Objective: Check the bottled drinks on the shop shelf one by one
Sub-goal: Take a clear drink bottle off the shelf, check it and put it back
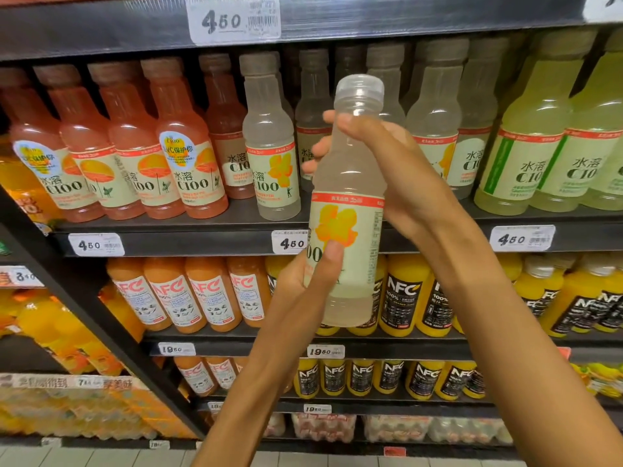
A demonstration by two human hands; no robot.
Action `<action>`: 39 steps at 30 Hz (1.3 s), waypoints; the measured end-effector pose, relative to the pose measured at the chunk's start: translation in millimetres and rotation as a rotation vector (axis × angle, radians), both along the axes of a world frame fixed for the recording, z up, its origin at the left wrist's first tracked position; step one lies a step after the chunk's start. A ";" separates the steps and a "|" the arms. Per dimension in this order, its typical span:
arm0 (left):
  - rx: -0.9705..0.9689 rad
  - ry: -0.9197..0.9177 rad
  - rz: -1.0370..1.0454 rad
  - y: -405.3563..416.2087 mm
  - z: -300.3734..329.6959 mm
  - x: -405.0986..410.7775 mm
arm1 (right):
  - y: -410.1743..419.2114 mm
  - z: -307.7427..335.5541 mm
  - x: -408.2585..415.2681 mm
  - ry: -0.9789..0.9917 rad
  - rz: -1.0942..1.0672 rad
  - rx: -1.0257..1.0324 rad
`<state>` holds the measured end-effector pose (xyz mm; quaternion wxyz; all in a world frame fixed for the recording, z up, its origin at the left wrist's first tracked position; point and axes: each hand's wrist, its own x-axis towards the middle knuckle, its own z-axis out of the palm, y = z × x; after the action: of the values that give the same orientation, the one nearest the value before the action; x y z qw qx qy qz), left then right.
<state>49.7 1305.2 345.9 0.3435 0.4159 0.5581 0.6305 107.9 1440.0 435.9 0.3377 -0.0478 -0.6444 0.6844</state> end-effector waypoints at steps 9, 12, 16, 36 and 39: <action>0.075 -0.267 -0.342 -4.3 -2.9 -8.5 | 4.0 -4.7 -4.1 0.197 0.364 -0.287; 0.074 -0.259 -0.319 -1.5 -3.5 -5.7 | 1.4 -6.6 -4.2 0.209 0.324 -0.232; 0.107 -0.086 -0.114 2.9 -7.3 -8.8 | -0.9 -4.2 2.4 0.147 0.109 0.048; 0.088 0.066 -0.298 7.2 -6.4 -25.4 | -11.7 -8.6 14.3 0.326 0.368 0.238; 0.080 0.046 -0.275 6.5 -9.1 -22.2 | -10.5 -8.8 10.3 0.289 0.384 0.148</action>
<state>27.5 1311.7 336.8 0.3969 0.5164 0.4780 0.5894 118.2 1429.5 427.1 0.2927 0.1988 -0.6347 0.6869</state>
